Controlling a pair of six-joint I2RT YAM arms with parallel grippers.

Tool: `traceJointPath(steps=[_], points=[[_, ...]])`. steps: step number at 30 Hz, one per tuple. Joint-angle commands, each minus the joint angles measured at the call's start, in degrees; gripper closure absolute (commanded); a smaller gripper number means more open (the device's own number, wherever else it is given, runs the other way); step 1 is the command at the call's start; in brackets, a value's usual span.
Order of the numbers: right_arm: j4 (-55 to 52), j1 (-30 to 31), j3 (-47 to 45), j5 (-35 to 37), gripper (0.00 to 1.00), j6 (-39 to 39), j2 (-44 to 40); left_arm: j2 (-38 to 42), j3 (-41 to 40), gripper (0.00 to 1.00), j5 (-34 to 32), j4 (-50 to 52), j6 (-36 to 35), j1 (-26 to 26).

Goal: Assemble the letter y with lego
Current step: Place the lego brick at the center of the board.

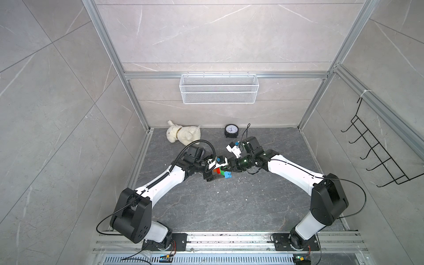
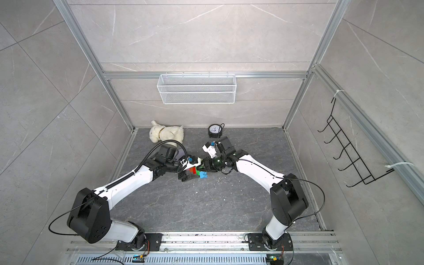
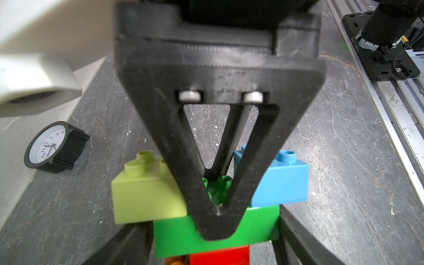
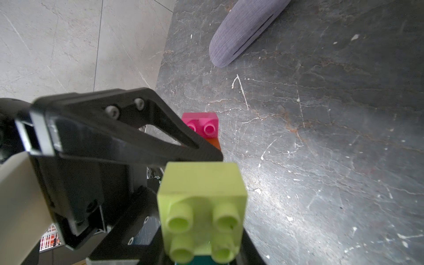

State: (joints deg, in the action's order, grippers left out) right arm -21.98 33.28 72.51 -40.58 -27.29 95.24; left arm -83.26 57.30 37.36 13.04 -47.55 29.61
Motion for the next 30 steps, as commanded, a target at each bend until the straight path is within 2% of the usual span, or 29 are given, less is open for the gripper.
traceJointPath(steps=[1,13,17,20,25,30], points=[[1.3,-0.1,0.0,-1.7,0.76,-0.5,-0.4,-0.5,2.2,0.24,-0.1,-1.5,0.6,0.3],[1.3,-0.1,-0.2,-1.2,0.74,-0.2,-0.7,-0.2,2.6,0.43,-1.1,-1.9,1.1,0.4],[0.1,-0.1,-0.2,1.6,0.54,-0.2,-2.0,-0.1,2.4,0.44,-1.7,-1.9,2.5,0.5],[-1.2,-0.3,0.2,2.7,0.47,-0.1,-3.4,0.0,2.1,0.44,-2.2,-1.9,4.2,0.5],[-4.2,-1.9,0.9,5.1,0.43,0.3,-5.8,-0.8,2.7,0.44,-3.8,-1.4,10.3,0.5],[-4.1,-4.4,0.2,10.0,0.42,-0.3,-10.9,-3.9,7.4,0.43,-9.3,0.7,25.8,0.5]])
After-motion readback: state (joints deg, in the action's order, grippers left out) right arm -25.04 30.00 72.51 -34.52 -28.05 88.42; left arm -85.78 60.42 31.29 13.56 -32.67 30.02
